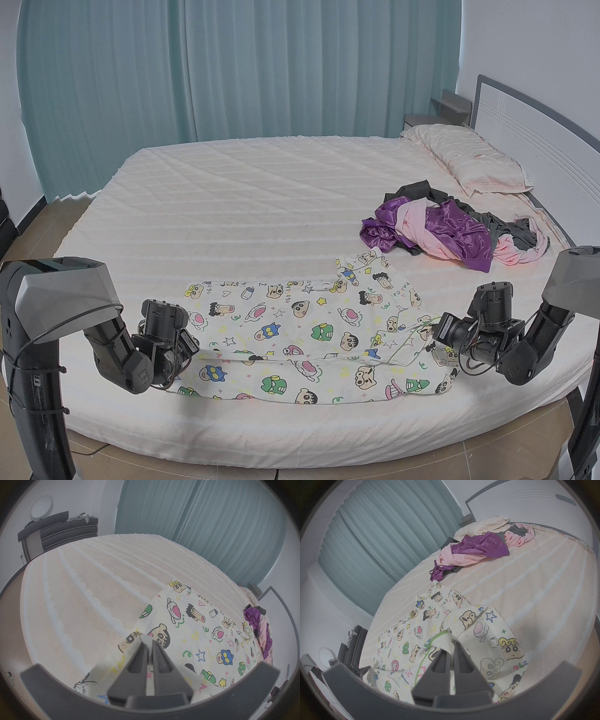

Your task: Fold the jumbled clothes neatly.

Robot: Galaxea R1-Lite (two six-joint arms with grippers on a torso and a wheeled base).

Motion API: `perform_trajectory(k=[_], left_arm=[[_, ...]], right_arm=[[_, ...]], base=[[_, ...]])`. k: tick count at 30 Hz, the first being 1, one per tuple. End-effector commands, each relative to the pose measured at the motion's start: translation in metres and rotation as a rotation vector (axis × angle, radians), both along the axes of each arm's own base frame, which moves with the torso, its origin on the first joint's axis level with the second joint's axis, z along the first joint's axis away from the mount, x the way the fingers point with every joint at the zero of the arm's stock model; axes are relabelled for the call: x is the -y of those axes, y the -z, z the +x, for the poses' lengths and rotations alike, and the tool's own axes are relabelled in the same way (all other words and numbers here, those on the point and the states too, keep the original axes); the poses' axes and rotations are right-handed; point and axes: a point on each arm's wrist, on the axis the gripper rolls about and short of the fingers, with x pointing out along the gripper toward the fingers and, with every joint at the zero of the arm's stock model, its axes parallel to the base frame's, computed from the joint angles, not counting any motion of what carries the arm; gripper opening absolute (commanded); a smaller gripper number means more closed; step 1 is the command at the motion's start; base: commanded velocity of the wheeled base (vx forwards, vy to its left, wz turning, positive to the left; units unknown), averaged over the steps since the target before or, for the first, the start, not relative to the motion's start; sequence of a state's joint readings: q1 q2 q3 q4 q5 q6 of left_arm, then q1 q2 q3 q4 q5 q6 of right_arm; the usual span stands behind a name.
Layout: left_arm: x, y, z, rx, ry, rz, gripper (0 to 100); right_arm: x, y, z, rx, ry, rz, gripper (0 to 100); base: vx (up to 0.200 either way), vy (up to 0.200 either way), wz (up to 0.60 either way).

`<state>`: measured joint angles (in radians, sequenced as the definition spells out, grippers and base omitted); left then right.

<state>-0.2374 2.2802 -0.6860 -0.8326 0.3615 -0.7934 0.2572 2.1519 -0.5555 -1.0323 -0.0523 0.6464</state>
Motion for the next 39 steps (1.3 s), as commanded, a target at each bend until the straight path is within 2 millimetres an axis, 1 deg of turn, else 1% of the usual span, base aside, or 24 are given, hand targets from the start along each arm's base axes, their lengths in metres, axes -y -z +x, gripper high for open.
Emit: perform_trajectory(k=[1, 2, 5, 9, 12, 13, 14, 15, 17, 18, 19, 20, 21, 22, 23, 24, 25, 26, 27, 28, 31, 36, 39], left_arm=[[0.001, 0.001, 0.005, 0.001, -0.002, -0.002, 100], [0.001, 0.002, 0.007, 0.001, -0.003, -0.002, 100], [0.002, 0.003, 0.007, -0.006, -0.003, -0.001, 100], [0.000, 0.001, 0.003, -0.015, -0.006, 0.001, 100], [-0.009, -0.012, -0.002, 0.007, -0.030, -0.002, 100], [-0.012, -0.023, -0.006, 0.029, -0.037, -0.007, 100], [-0.015, -0.030, -0.009, 0.043, -0.042, -0.012, 100], [-0.018, -0.041, -0.015, 0.066, -0.047, -0.016, 100], [-0.020, -0.058, -0.027, 0.102, -0.047, -0.022, 100], [-0.020, -0.066, -0.033, 0.117, -0.042, -0.026, 100], [-0.020, -0.068, -0.035, 0.123, -0.041, -0.027, 100], [-0.017, -0.081, -0.049, 0.148, -0.022, -0.034, 100], [-0.014, -0.086, -0.055, 0.157, -0.008, -0.039, 100], [-0.009, -0.094, -0.065, 0.175, 0.012, -0.047, 100], [-0.008, -0.094, -0.066, 0.176, 0.015, -0.048, 100], [-0.004, -0.099, -0.078, 0.178, 0.034, -0.047, 100], [-0.001, -0.100, -0.086, 0.179, 0.042, -0.040, 100], [0.001, -0.100, -0.089, 0.177, 0.047, -0.039, 100], [0.004, -0.099, -0.098, 0.167, 0.054, -0.047, 100], [0.005, -0.096, -0.101, 0.156, 0.057, -0.053, 100], [0.006, -0.091, -0.105, 0.140, 0.048, -0.065, 100], [0.007, -0.084, -0.099, 0.130, -0.004, -0.114, 100], [0.007, -0.079, -0.096, 0.116, -0.023, -0.129, 100]], right_arm=[[0.001, 0.005, 0.007, -0.008, 0.022, 0.023, 0], [0.000, 0.006, 0.008, -0.009, 0.024, 0.025, 100], [0.000, 0.012, 0.008, -0.027, 0.024, 0.025, 100], [0.001, 0.012, 0.006, -0.036, 0.038, 0.046, 100], [0.005, 0.004, 0.006, -0.025, 0.087, 0.105, 100], [0.005, -0.005, 0.004, -0.009, 0.106, 0.142, 100], [0.006, -0.009, 0.003, -0.008, 0.117, 0.162, 100], [0.004, -0.017, 0.000, -0.005, 0.132, 0.202, 100], [-0.002, -0.031, -0.004, -0.007, 0.150, 0.271, 100], [-0.005, -0.036, -0.007, -0.014, 0.153, 0.300, 100], [-0.006, -0.037, -0.008, -0.021, 0.155, 0.308, 100], [-0.014, -0.039, -0.012, -0.061, 0.156, 0.333, 100], [-0.018, -0.038, -0.012, -0.083, 0.154, 0.335, 100], [-0.024, -0.035, -0.013, -0.121, 0.151, 0.333, 100], [-0.024, -0.035, -0.013, -0.123, 0.151, 0.334, 100], [-0.027, -0.028, -0.009, -0.163, 0.160, 0.325, 100], [-0.028, -0.021, -0.007, -0.186, 0.168, 0.313, 100], [-0.028, -0.018, -0.006, -0.193, 0.171, 0.309, 100], [-0.029, -0.010, -0.005, -0.218, 0.174, 0.295, 100], [-0.029, -0.006, -0.004, -0.227, 0.176, 0.289, 100], [-0.030, 0.000, 0.001, -0.238, 0.178, 0.284, 100], [-0.035, 0.013, 0.010, -0.251, 0.194, 0.263, 100], [-0.035, 0.024, 0.014, -0.246, 0.229, 0.212, 100]], base=[[0.000, 0.000, 0.00], [0.000, 0.000, 0.00], [0.000, 0.000, 0.00], [0.000, 0.000, 0.00], [0.000, 0.000, 0.00], [0.000, 0.000, 0.00], [0.000, 0.000, 0.00], [0.000, 0.000, 0.00], [0.000, 0.000, 0.00], [0.000, 0.000, 0.00], [0.000, 0.000, 0.00], [0.000, 0.000, 0.00], [0.000, 0.000, 0.00], [0.000, 0.000, 0.00], [0.000, 0.000, 0.00], [0.000, 0.000, 0.00], [0.000, 0.000, 0.00], [0.000, 0.000, 0.00], [0.000, 0.000, 0.00], [0.000, 0.000, 0.00], [0.000, 0.000, 0.00], [0.000, 0.000, 0.00], [0.000, 0.000, 0.00]])
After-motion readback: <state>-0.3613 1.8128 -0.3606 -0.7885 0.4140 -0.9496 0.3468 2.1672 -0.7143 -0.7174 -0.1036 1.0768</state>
